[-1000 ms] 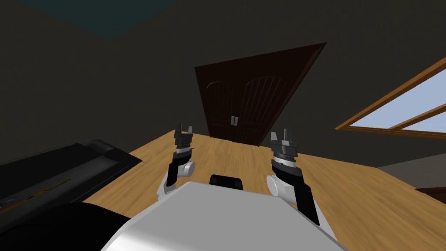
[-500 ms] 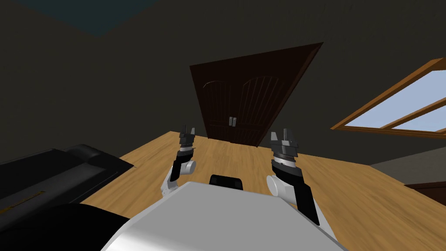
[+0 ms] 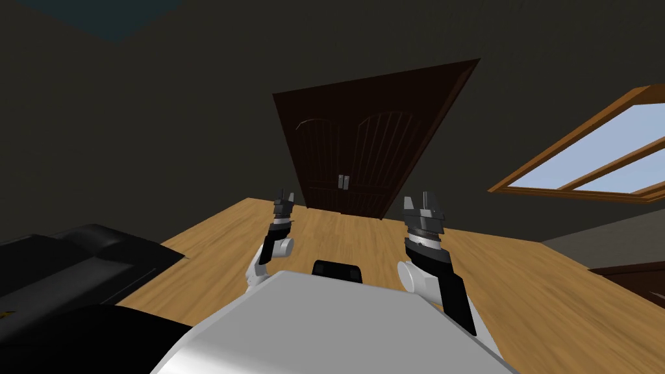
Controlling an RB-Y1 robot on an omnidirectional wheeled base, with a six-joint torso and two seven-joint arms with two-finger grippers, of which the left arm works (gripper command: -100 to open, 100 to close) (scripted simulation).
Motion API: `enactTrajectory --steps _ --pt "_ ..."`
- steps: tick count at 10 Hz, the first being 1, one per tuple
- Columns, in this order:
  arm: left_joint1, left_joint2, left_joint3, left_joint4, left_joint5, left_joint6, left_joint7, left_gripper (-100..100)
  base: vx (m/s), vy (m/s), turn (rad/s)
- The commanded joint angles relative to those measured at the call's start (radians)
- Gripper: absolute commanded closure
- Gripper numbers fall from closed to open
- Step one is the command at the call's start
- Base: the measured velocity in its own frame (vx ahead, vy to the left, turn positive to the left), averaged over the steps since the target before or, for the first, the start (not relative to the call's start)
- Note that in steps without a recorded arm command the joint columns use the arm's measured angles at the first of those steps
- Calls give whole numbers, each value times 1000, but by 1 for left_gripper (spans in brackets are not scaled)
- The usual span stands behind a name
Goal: Pull the door open
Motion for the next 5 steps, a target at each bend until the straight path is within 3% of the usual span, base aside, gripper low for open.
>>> enactTrajectory --steps 1,5 --pt "-12 10 5 33 2 5 8 -100 98 -44 -50" --pt "-47 28 10 118 4 22 22 -100 102 -51 -64"
